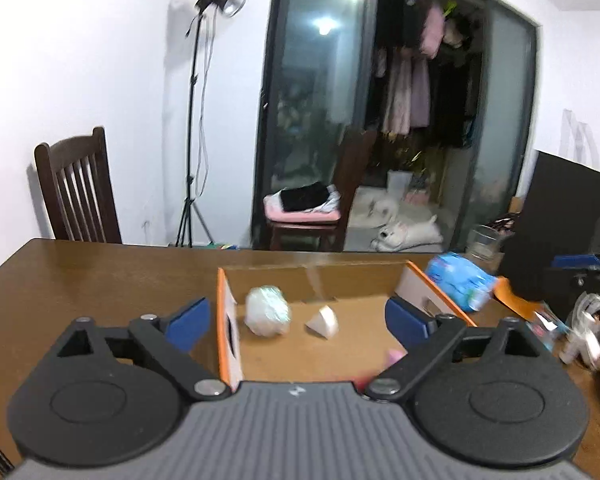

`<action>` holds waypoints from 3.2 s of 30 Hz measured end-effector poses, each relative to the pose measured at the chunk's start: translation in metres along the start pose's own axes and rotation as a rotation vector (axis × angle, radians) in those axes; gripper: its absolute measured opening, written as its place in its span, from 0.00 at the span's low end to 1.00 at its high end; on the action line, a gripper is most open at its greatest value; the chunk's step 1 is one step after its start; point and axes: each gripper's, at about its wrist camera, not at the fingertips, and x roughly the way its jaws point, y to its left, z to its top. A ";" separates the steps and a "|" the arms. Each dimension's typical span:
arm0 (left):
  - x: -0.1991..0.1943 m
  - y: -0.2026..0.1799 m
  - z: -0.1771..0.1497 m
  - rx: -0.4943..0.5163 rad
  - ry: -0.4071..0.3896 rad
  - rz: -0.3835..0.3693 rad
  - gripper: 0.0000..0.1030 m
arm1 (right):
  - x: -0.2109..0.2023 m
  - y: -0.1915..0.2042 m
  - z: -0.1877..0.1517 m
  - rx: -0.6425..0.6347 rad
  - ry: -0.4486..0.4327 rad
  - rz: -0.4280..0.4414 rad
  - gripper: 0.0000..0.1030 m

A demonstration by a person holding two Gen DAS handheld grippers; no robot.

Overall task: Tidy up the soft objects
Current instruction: 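Move both grippers back toward the lavender burlap pouch on the table, then grasp the lavender burlap pouch with both grippers and lift it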

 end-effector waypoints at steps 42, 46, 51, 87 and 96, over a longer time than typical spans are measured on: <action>0.063 0.101 -0.138 -0.470 0.209 -0.196 0.49 | 0.094 0.158 -0.140 -0.009 0.038 -0.074 0.53; 0.060 0.104 -0.143 -0.486 0.170 -0.253 0.25 | 0.105 0.154 -0.147 0.021 0.049 -0.090 0.31; 0.039 0.096 -0.139 -0.449 0.122 -0.247 0.10 | 0.095 0.149 -0.146 0.018 -0.005 -0.080 0.05; -0.090 -0.016 -0.218 -0.225 0.218 -0.316 0.16 | -0.041 0.135 -0.257 -0.089 0.118 -0.072 0.28; -0.093 -0.014 -0.197 -0.179 0.151 -0.381 0.11 | -0.044 0.138 -0.252 -0.091 0.113 -0.004 0.06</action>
